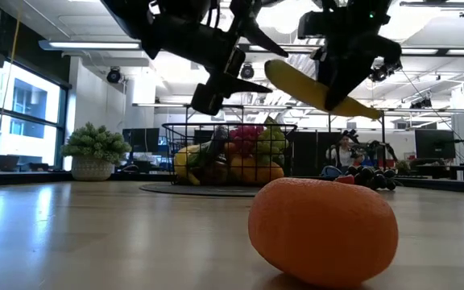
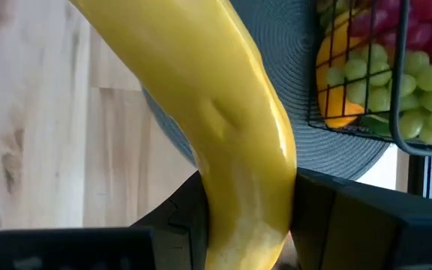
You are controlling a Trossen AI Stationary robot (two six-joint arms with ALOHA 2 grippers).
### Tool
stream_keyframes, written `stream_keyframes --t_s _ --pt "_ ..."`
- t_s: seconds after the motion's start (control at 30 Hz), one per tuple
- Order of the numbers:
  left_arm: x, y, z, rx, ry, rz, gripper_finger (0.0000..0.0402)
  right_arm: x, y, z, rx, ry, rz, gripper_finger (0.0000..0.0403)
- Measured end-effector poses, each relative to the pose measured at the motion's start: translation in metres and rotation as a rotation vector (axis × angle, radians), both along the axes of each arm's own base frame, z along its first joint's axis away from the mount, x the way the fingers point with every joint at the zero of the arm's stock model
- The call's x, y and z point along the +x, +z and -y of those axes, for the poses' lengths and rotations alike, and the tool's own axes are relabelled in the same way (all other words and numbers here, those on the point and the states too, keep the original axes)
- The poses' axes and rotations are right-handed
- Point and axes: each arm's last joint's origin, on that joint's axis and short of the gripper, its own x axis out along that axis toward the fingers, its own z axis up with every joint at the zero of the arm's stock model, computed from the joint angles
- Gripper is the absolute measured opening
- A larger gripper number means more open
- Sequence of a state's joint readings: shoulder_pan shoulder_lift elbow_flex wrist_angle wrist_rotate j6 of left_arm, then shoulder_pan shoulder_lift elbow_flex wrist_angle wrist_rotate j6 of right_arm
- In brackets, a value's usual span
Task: Build produce basket
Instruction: Put the banana into the black wire basket
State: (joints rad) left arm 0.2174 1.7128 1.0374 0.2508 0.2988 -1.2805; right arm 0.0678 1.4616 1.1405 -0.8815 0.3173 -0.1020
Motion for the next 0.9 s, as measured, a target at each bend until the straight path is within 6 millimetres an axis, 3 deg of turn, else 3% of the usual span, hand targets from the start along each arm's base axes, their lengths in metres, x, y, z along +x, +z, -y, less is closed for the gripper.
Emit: stream_keyframes --t_s 0.3,0.67,0.9 --pt "-0.001 0.003 -0.008 0.001 -0.004 0.022 0.0243 0.007 0.021 -0.007 -0.025 0.042 0.060 0.0110" --pt "0.001 0.006 -0.007 0.010 -0.058 0.078 0.0242 0.015 0.019 -0.007 -0.039 0.063 0.087 0.0110" --pt "0.000 0.006 -0.007 0.042 -0.068 0.077 0.0192 0.014 0.019 -0.007 -0.043 0.064 0.085 0.0110"
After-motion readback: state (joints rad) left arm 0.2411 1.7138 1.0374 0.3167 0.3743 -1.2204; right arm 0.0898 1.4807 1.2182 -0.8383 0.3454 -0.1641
